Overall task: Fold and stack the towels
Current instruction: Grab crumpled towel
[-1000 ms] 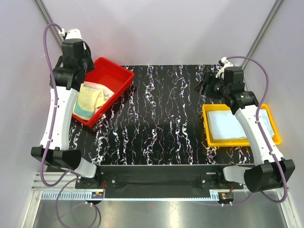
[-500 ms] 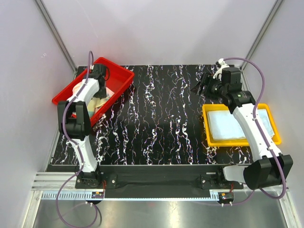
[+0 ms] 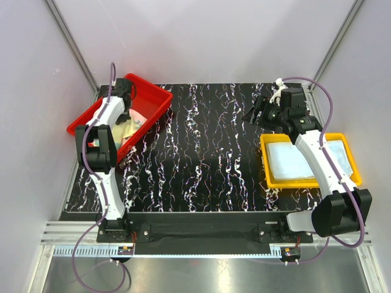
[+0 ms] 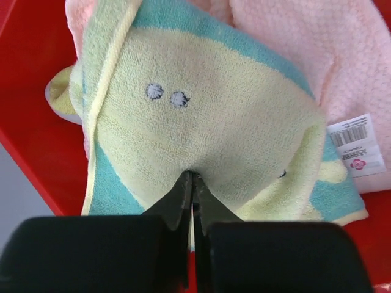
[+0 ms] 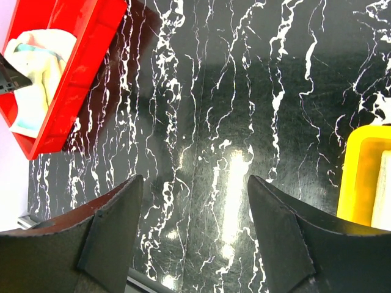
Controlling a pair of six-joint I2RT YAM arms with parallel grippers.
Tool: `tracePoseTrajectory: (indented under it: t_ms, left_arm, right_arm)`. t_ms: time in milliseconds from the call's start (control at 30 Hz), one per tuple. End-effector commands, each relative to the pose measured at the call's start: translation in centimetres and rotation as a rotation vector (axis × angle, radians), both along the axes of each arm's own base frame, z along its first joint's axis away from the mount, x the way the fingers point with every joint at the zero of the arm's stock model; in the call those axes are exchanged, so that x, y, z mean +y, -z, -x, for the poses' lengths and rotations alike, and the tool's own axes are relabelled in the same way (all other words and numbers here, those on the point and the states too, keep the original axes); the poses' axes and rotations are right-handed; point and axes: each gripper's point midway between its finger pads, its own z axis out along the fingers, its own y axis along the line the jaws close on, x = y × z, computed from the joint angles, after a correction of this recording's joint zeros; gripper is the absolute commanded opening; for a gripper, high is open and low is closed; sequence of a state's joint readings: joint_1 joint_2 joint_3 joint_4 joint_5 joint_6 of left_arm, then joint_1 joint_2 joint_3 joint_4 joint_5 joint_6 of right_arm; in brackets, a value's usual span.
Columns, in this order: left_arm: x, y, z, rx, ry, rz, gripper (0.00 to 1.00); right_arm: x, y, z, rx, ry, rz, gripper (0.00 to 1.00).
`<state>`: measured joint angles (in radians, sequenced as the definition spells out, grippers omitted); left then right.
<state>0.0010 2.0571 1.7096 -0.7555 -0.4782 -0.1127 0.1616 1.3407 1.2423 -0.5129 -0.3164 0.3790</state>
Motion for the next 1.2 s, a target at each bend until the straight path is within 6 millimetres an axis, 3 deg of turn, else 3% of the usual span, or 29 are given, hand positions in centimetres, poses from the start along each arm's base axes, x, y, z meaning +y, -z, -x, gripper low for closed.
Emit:
tracePoseTrajectory:
  t_ms: [0,133,167,200,267,333,400,500,533,567,667,800,833,933,967,1000,1067,1133,1167]
  left_arm:
    - [-0.4,-3.9,-2.0,-0.103,-0.003,0.017,0.0]
    - [-1.4,-4.6,-2.1,-0.128,0.009,0.066,0.02]
    - [-1.6,-3.8,-1.6,-0.111,0.011,0.068,0.1]
    - [-1.6,-3.5,-1.5,-0.112,0.011,0.057,0.3]
    - [-1.7,-2.5,-1.0,-0.088,0.016,0.037,0.43]
    - [-1.8,-1.6,-0.9,-0.068,0.022,0.023,0.51]
    - [-1.6,-0.4,-0.9,-0.038,0.017,0.004,0.52]
    - [-1.1,0.5,-0.9,-0.011,0.0,-0.029,0.43]
    - [-0.9,1.0,-0.8,0.002,-0.005,-0.036,0.35]
    - [-0.7,0.8,-0.9,0.001,-0.008,-0.043,0.2]
    - [-0.3,0.1,-1.1,-0.01,-0.023,-0.071,0.0]
    - [0.0,-2.0,-1.1,-0.032,-0.033,-0.083,0.0]
    - [-0.1,-2.6,-1.0,-0.036,-0.035,-0.078,0.0]
    - [-1.7,-8.4,-1.0,-0.119,-0.019,-0.063,0.0]
    - [-3.5,-12.5,-1.5,-0.209,0.018,-0.056,0.0]
    - [-4.5,-14.7,-0.9,-0.23,0.042,-0.038,0.0]
    - [-8.1,-21.4,-0.4,-0.384,0.125,0.045,0.0]
    - [-10.6,-24.8,0.9,-0.459,0.195,0.114,0.0]
    - [-13.6,-25.6,1.9,-0.475,0.281,0.199,0.0]
  right_arm:
    - [0.3,-2.7,-0.8,-0.08,-0.008,-0.012,0.76]
    - [0.4,-3.0,-0.5,-0.069,-0.014,-0.021,0.76]
    - [0.5,-2.9,-0.3,-0.065,-0.015,-0.024,0.77]
    - [0.5,-2.9,-0.1,-0.067,-0.015,-0.028,0.77]
    - [0.5,-2.6,0.0,-0.072,-0.017,-0.032,0.77]
    - [0.3,-2.6,0.0,-0.07,-0.013,-0.017,0.77]
    - [0.1,-2.4,-0.1,-0.063,-0.013,0.0,0.78]
    - [0.2,-2.4,-0.2,-0.064,-0.016,0.0,0.78]
    - [0.1,-2.4,-0.3,-0.064,-0.014,-0.002,0.78]
    - [0.1,-2.2,-0.3,-0.062,-0.014,-0.001,0.78]
    - [0.2,-2.1,-0.4,-0.062,-0.016,-0.001,0.78]
    - [0.2,-2.2,-0.4,-0.059,-0.019,0.002,0.78]
    - [0.2,-2.2,-0.4,-0.061,-0.018,0.001,0.78]
    - [0.2,-2.7,-0.2,-0.065,-0.021,-0.001,0.78]
    - [0.2,-2.7,-0.2,-0.062,-0.021,0.002,0.78]
    - [0.1,-2.7,0.0,-0.052,-0.02,0.008,0.78]
    - [0.2,-3.7,0.1,-0.069,-0.027,0.004,0.79]
    - [0.4,-4.7,0.3,-0.079,-0.03,-0.016,0.8]
    - [0.5,-5.1,0.4,-0.084,-0.031,-0.026,0.83]
